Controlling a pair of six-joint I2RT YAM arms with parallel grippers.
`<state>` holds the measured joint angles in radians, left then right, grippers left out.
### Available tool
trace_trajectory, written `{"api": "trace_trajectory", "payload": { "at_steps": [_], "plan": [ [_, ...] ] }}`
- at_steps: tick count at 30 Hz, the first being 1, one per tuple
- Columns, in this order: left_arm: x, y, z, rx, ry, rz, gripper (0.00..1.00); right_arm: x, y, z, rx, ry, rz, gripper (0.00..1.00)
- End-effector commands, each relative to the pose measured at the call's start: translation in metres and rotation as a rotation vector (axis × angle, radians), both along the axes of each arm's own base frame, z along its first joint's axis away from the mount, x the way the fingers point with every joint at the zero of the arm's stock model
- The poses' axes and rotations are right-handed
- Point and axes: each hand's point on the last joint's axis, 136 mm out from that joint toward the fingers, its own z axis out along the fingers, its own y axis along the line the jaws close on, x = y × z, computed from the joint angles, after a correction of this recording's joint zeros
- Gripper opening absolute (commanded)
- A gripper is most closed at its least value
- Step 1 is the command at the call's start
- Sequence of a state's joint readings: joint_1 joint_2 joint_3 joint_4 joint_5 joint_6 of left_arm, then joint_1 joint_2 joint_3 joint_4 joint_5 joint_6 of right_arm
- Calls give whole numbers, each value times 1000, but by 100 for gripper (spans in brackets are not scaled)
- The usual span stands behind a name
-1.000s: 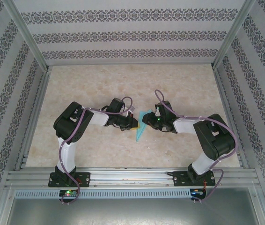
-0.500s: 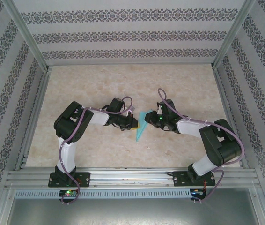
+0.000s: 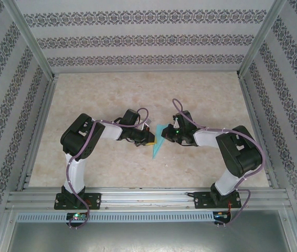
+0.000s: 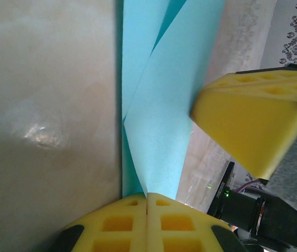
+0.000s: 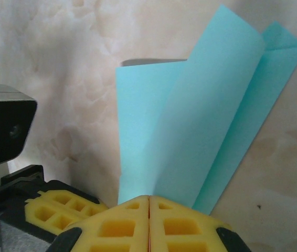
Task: Fold a paper plane with a square sheet of paper (fold left side to right side)
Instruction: Fold the wing for the fifth time at the center of the table.
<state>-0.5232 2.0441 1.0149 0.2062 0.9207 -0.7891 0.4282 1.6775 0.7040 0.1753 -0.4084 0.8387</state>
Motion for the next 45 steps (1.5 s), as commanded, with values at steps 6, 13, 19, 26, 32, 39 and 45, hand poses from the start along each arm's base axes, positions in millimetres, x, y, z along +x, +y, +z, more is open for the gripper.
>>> {"api": "trace_trajectory", "payload": {
  "at_steps": [6, 13, 19, 26, 32, 39, 45],
  "plan": [
    [11, 35, -67, 223, 48, 120, 0, -1, 1, -10, -21, 26, 9, 9],
    [10, 36, -68, 225, 52, 120, 0, -7, -5, -22, -55, 63, 2, 9],
    [11, 35, -61, 213, 37, 123, 3, -20, -17, -39, -120, 143, -16, 5],
    [21, 33, -2, 138, -67, 136, 21, -33, -28, -52, -161, 196, -22, 0],
    [18, 44, 48, 168, -148, 126, 19, -35, -28, -56, -162, 202, -21, 0],
    [-18, 19, 69, 110, -95, 30, 5, -33, -30, -53, -175, 175, -26, 0],
    [-37, -7, 63, 96, -62, -38, 3, -34, -28, -54, -173, 180, -18, 0]
  ]
}}
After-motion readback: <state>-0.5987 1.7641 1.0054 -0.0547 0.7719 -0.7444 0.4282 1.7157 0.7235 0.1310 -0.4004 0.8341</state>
